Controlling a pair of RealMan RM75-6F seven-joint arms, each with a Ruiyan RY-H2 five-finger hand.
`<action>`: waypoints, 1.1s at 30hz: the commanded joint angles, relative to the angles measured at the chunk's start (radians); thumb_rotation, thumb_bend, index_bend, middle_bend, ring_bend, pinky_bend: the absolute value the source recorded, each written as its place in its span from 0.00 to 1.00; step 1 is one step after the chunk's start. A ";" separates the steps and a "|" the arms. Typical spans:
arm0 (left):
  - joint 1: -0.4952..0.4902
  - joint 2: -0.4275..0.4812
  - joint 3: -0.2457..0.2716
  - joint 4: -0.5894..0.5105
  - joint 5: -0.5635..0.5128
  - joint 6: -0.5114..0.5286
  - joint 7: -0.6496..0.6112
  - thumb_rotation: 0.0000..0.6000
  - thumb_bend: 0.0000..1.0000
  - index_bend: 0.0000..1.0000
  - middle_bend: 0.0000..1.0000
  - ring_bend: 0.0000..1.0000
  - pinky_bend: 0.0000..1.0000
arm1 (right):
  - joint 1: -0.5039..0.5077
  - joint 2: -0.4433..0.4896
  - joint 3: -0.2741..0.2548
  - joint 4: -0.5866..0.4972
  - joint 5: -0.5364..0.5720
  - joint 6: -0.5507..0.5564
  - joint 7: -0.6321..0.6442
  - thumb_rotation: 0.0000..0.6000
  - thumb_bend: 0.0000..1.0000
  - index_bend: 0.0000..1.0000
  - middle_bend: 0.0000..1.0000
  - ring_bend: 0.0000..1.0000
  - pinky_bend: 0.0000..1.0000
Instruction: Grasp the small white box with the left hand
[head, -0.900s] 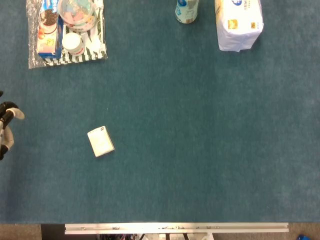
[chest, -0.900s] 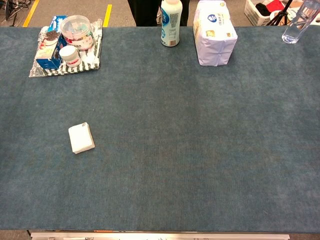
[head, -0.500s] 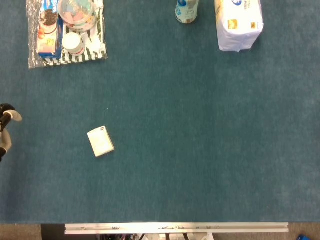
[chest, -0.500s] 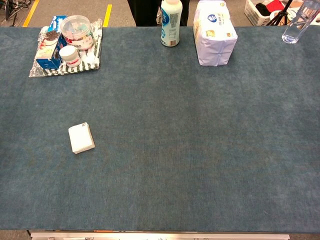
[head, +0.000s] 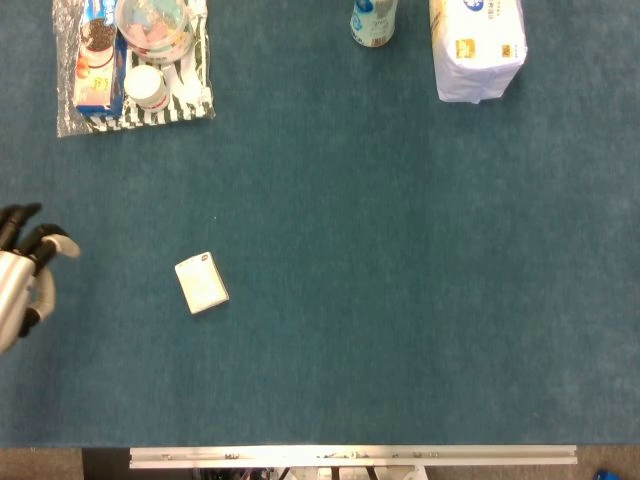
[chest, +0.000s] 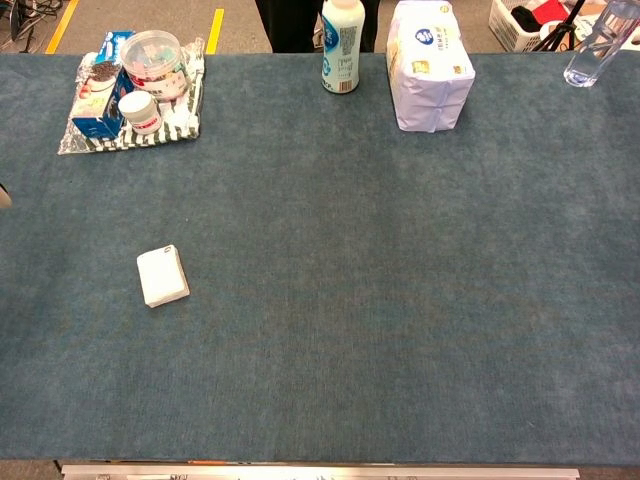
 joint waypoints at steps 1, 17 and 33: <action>-0.017 0.004 0.023 0.014 0.023 -0.035 -0.018 1.00 0.79 0.35 0.29 0.13 0.15 | -0.002 0.002 -0.001 -0.005 -0.003 0.004 -0.004 1.00 0.06 0.61 0.53 0.34 0.21; -0.141 0.013 0.050 -0.004 0.047 -0.260 0.100 1.00 0.68 0.25 0.09 0.03 0.14 | -0.006 0.002 -0.003 -0.006 -0.001 0.004 -0.012 1.00 0.06 0.61 0.53 0.33 0.21; -0.209 -0.025 0.047 0.005 0.032 -0.355 0.195 1.00 0.33 0.11 0.00 0.00 0.06 | -0.007 0.008 -0.001 -0.011 0.001 0.006 -0.007 1.00 0.06 0.61 0.53 0.34 0.21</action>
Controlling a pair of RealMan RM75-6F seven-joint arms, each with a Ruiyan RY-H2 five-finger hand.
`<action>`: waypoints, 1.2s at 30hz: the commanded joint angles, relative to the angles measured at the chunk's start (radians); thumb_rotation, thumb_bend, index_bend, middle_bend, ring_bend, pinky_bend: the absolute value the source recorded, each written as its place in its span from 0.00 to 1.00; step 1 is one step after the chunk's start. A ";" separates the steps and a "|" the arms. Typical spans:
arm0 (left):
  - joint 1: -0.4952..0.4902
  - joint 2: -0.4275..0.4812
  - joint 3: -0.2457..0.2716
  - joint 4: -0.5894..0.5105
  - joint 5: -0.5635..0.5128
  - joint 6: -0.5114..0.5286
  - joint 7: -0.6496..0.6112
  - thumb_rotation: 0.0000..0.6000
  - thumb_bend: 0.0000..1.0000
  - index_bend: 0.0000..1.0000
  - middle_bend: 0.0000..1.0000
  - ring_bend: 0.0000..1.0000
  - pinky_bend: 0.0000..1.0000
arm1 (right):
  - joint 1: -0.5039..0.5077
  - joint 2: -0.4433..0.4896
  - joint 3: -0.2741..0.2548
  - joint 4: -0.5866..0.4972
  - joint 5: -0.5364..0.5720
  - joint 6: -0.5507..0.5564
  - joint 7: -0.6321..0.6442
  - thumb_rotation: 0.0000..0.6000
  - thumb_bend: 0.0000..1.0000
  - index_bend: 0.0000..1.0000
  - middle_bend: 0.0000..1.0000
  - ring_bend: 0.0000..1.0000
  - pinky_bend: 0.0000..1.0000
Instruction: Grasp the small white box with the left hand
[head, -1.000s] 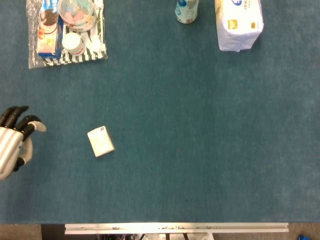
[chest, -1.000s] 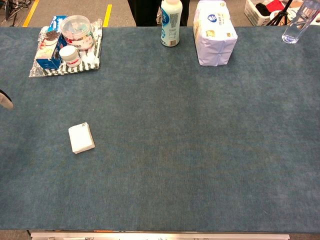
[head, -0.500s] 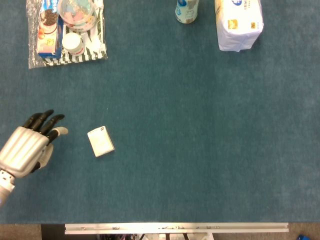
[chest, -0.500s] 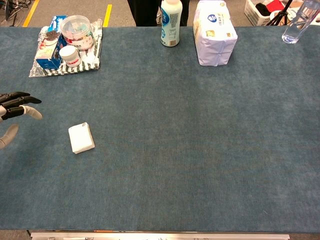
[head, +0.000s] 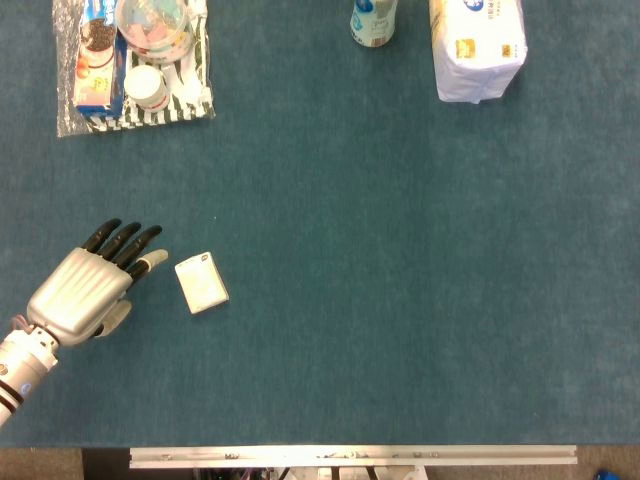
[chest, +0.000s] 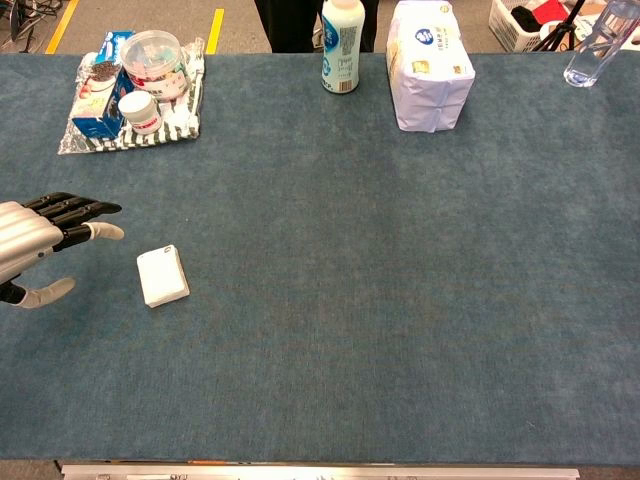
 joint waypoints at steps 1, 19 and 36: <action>-0.008 -0.006 0.001 0.006 0.005 -0.001 -0.004 1.00 0.31 0.10 0.00 0.00 0.06 | 0.000 0.000 -0.001 0.000 0.000 0.000 0.000 1.00 0.06 0.61 0.53 0.34 0.21; -0.089 -0.030 0.011 -0.010 -0.007 -0.131 0.161 1.00 0.29 0.09 0.00 0.00 0.06 | -0.003 0.002 -0.004 -0.003 -0.005 0.001 -0.001 1.00 0.06 0.61 0.53 0.33 0.21; -0.106 -0.050 0.018 -0.013 -0.020 -0.135 0.221 1.00 0.29 0.09 0.00 0.00 0.06 | -0.003 0.002 -0.006 -0.001 -0.005 -0.004 -0.006 1.00 0.06 0.61 0.53 0.34 0.21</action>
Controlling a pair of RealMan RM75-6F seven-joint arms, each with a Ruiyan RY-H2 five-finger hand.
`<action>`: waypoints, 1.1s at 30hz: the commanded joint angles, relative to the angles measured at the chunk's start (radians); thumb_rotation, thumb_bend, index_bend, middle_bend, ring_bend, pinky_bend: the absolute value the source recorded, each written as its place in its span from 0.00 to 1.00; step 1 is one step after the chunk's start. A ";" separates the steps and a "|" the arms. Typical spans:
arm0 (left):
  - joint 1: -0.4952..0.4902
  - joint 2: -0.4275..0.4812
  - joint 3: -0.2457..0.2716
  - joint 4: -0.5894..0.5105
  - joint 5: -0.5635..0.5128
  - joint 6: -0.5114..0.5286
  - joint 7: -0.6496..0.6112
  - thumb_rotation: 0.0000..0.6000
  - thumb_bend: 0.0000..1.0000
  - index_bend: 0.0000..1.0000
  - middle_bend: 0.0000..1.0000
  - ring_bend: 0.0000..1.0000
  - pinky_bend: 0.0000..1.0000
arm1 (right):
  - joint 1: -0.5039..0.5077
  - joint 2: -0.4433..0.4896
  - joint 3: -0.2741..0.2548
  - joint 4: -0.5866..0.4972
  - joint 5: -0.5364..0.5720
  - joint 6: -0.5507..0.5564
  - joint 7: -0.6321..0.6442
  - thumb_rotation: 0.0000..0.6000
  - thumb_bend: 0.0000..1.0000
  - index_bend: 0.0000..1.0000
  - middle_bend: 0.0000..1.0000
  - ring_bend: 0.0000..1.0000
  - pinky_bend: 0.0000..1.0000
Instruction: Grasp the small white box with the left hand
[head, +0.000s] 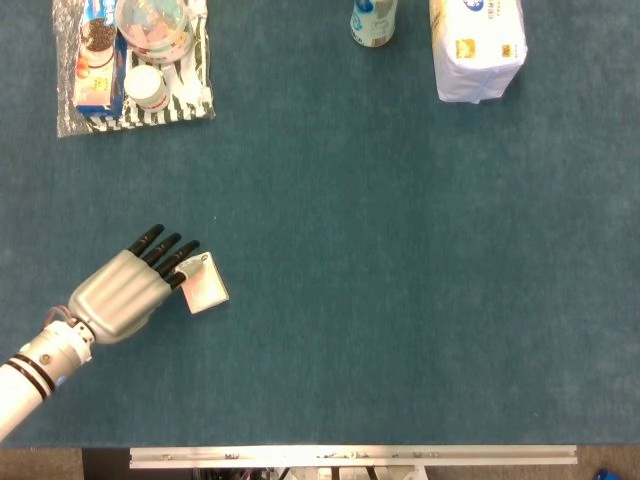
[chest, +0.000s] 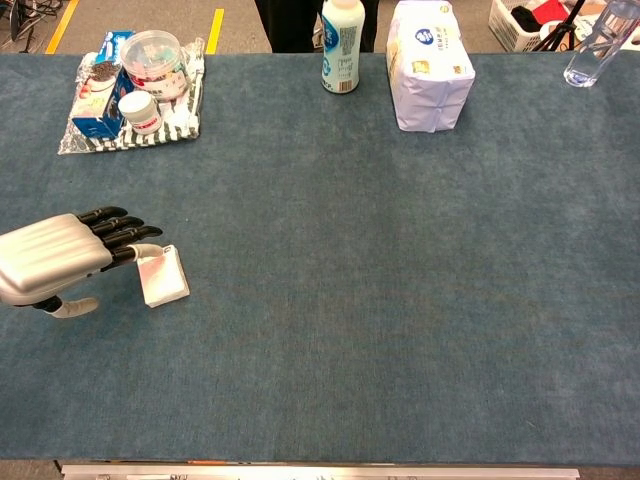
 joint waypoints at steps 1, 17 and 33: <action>-0.005 -0.007 0.001 0.001 0.001 -0.003 0.001 1.00 0.29 0.09 0.00 0.00 0.06 | 0.000 0.000 0.000 0.000 0.000 0.001 0.000 1.00 0.06 0.61 0.53 0.33 0.21; -0.027 -0.054 0.006 0.022 0.002 -0.008 -0.011 1.00 0.29 0.10 0.00 0.00 0.06 | -0.001 0.003 0.000 -0.001 -0.002 0.002 0.003 1.00 0.06 0.61 0.53 0.34 0.21; -0.047 -0.088 0.003 0.048 -0.022 -0.024 -0.015 1.00 0.29 0.14 0.00 0.00 0.06 | -0.003 0.006 0.001 -0.004 -0.001 0.005 0.005 1.00 0.06 0.61 0.53 0.34 0.21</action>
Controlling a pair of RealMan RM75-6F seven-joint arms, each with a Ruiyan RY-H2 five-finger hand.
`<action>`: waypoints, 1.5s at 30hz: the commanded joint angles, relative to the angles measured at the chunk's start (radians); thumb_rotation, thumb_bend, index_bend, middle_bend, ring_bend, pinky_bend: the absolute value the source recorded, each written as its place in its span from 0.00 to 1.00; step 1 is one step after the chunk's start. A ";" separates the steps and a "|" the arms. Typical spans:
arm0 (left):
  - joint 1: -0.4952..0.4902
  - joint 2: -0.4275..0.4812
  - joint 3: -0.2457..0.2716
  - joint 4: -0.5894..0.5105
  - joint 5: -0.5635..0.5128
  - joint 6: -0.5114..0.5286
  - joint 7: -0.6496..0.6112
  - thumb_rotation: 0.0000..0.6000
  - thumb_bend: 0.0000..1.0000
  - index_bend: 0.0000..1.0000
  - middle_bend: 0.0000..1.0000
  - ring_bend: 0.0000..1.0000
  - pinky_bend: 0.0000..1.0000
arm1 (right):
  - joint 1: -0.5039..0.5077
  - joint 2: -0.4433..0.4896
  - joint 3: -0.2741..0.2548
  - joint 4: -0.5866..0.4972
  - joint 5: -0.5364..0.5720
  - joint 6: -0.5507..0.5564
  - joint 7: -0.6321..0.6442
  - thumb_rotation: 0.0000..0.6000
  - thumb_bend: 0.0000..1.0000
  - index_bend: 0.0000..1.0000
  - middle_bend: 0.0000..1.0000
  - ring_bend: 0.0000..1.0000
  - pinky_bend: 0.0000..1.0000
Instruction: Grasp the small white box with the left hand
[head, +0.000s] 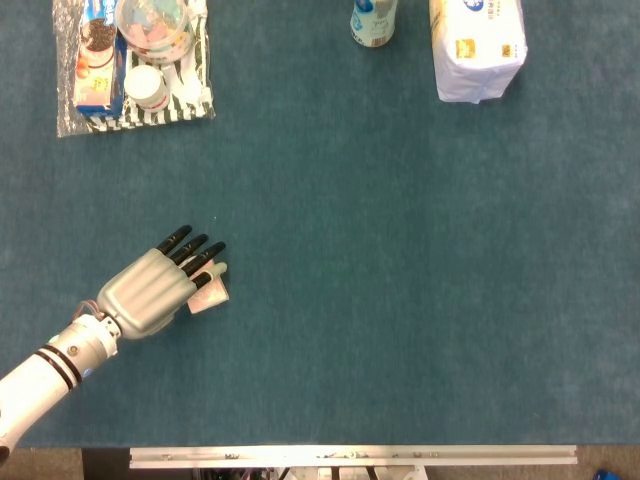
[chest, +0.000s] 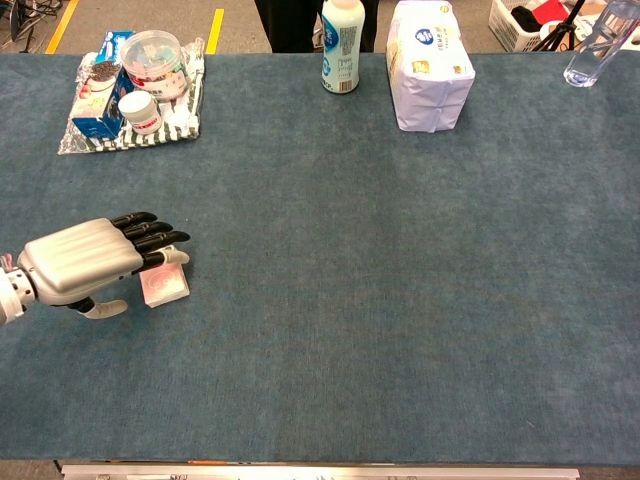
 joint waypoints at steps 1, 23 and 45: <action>-0.001 -0.003 0.001 0.002 0.000 0.002 0.000 1.00 0.29 0.15 0.00 0.00 0.06 | 0.000 0.000 0.000 -0.001 0.000 0.000 0.000 1.00 0.06 0.61 0.53 0.34 0.21; -0.004 -0.019 0.012 0.017 -0.001 0.026 -0.003 1.00 0.29 0.30 0.00 0.00 0.06 | -0.002 0.003 0.001 -0.002 -0.001 0.003 0.002 1.00 0.06 0.61 0.53 0.34 0.21; -0.005 -0.029 0.023 0.026 -0.005 0.030 -0.020 1.00 0.29 0.41 0.00 0.00 0.09 | -0.003 0.005 0.002 -0.003 0.001 0.003 0.002 1.00 0.06 0.61 0.53 0.34 0.21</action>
